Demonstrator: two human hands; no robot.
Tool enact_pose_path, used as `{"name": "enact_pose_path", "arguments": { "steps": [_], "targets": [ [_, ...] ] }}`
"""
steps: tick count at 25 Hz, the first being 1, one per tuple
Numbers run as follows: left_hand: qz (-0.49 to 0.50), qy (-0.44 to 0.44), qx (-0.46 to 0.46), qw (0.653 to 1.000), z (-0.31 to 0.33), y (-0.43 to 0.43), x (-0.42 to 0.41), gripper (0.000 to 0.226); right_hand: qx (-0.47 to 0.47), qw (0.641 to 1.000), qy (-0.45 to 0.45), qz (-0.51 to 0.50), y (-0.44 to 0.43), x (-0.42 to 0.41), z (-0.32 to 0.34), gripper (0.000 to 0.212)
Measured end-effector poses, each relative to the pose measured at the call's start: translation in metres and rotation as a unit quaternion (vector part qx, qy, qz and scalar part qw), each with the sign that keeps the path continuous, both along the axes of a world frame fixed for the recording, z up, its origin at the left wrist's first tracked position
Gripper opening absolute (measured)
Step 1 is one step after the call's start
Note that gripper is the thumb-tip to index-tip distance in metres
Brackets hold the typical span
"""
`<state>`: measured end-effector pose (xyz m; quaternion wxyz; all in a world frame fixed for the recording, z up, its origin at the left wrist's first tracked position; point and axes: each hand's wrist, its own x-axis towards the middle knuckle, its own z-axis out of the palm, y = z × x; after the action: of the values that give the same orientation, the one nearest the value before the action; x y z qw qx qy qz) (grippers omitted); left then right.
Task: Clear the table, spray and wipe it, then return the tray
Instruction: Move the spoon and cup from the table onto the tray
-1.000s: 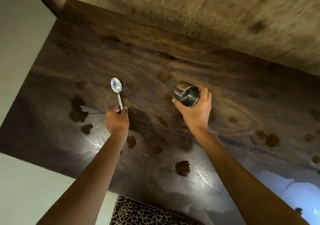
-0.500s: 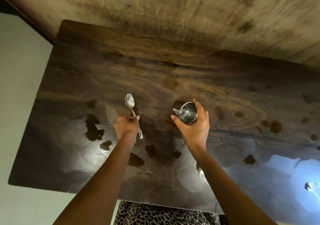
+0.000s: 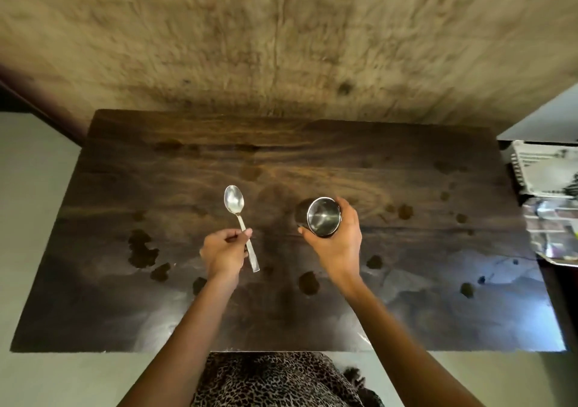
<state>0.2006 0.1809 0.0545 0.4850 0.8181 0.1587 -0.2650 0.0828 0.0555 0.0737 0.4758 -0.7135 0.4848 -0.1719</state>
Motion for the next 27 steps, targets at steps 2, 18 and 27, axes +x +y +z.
{"name": "enact_pose_path", "arguments": {
  "steps": [2, 18, 27],
  "targets": [
    [-0.016, -0.015, -0.023, 0.999, 0.023, -0.017, -0.038, 0.009, 0.001, 1.000, -0.012, -0.002, -0.016, -0.041, 0.019, 0.084],
    [-0.137, -0.059, -0.141, 0.979, 0.091, -0.207, -0.318, 0.016, -0.087, 0.994, -0.021, -0.063, -0.174, -0.334, 0.090, 0.080],
    [-0.170, -0.034, -0.119, 0.978, 0.046, -0.373, -0.379, 0.022, -0.043, 0.993, 0.016, -0.107, -0.328, -0.397, 0.048, 0.075]
  ]
}}
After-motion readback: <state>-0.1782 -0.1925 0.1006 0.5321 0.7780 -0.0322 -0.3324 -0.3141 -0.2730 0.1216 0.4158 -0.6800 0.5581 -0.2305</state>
